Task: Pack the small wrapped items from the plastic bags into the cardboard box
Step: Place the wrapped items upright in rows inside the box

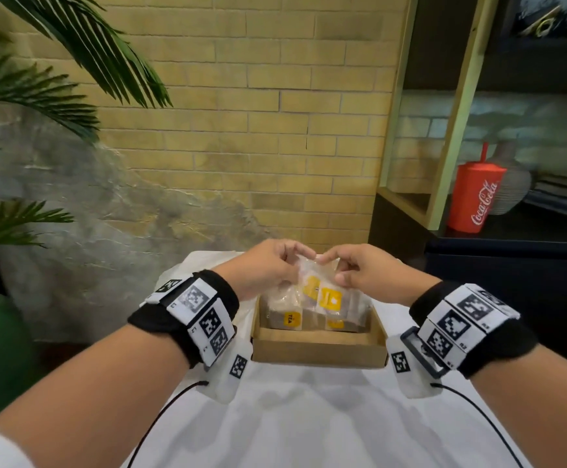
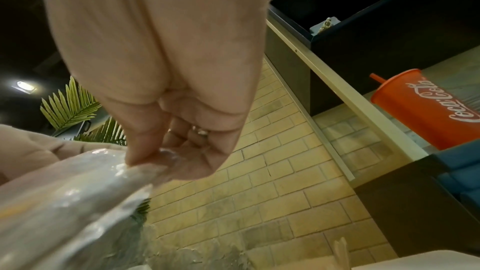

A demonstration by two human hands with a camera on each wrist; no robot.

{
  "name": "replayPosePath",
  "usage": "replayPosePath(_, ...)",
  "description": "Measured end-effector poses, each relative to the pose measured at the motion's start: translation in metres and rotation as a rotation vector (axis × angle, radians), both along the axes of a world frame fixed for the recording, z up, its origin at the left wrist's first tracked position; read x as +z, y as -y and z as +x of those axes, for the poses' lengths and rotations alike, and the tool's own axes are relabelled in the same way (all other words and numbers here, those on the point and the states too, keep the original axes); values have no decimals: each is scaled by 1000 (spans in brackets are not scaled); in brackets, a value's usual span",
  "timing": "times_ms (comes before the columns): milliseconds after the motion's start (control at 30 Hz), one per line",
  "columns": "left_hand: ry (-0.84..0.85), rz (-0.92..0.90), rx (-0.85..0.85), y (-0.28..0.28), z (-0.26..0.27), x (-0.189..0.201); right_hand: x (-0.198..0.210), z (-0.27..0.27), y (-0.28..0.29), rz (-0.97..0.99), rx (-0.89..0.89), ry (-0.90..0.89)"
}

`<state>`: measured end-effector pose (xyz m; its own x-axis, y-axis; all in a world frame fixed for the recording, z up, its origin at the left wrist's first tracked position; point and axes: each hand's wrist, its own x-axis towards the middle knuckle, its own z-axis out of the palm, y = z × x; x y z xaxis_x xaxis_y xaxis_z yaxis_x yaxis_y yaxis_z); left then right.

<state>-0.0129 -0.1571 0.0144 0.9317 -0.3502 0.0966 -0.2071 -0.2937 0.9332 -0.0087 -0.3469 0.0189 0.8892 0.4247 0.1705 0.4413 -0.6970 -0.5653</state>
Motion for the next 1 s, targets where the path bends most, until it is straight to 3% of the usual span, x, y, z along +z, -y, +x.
replayPosePath(100,18,-119,98,-2,12,-6,-6,8,-2,25,-32,-19)
replayPosePath(200,17,-302,236,-2,20,-12,-11,16,-2,218,-94,-47)
replayPosePath(300,-102,-456,266,0,24,-22,-15,20,-2,426,-163,-74)
replayPosePath(400,-142,-406,253,6,24,-31,-21,18,-4,494,-142,-163)
replayPosePath(500,-111,-355,246,7,24,-32,-24,13,-3,428,-96,-212)
replayPosePath(600,10,-31,306,-2,26,-31,-23,19,7,434,-189,-126)
replayPosePath(767,229,545,203,-10,18,-36,-26,29,28,440,-284,-65)
replayPosePath(1000,246,852,19,-1,5,-53,-48,30,27,-160,-215,12)
